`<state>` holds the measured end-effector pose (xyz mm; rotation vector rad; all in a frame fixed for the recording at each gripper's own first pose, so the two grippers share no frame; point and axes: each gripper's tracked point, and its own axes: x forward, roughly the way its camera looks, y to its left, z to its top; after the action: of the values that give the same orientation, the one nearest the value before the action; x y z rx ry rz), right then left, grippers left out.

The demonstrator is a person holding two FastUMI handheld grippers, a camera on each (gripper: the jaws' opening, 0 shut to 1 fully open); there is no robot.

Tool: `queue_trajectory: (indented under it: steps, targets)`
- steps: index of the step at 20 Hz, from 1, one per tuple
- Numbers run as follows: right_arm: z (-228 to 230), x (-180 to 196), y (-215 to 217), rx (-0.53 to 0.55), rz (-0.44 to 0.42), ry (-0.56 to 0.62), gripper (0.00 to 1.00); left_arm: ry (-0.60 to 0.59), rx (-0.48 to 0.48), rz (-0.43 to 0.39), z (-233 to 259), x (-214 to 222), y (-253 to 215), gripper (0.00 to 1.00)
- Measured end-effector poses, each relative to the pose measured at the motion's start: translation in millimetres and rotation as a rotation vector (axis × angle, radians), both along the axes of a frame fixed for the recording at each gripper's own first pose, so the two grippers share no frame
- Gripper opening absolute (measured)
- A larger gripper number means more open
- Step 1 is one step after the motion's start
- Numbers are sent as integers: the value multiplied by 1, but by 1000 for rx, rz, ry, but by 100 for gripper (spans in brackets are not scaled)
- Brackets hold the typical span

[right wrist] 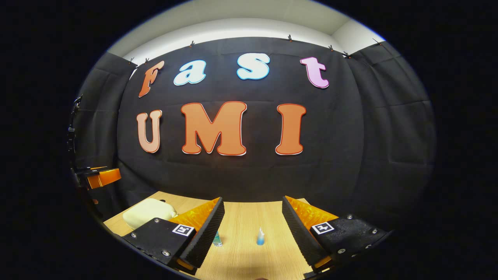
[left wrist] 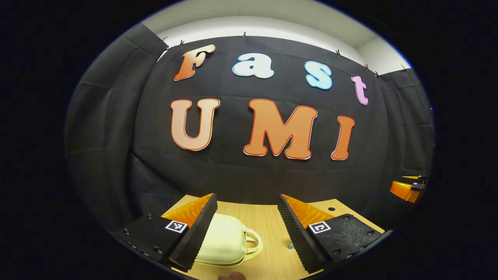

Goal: First open the suitcase, pack the skin care products into it, and then close the suitcase.

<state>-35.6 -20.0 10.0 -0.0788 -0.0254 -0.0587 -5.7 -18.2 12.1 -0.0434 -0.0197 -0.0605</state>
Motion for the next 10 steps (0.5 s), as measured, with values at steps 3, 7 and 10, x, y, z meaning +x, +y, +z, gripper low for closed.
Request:
queue_trajectory:
  steps: [3, 7, 10]
  targets:
    - [0, -2, 3, -2, 2, 3, 94, -4, 19, 9, -1, -6, 4, 97]
    - [-4, -6, 5, -11, 2, 12, 94, 11, 6, 8, -7, -9, 4, 97]
    - [-13, -9, 5, -15, 0, 37, 94, 20, 40, 8, -15, -9, 4, 97]
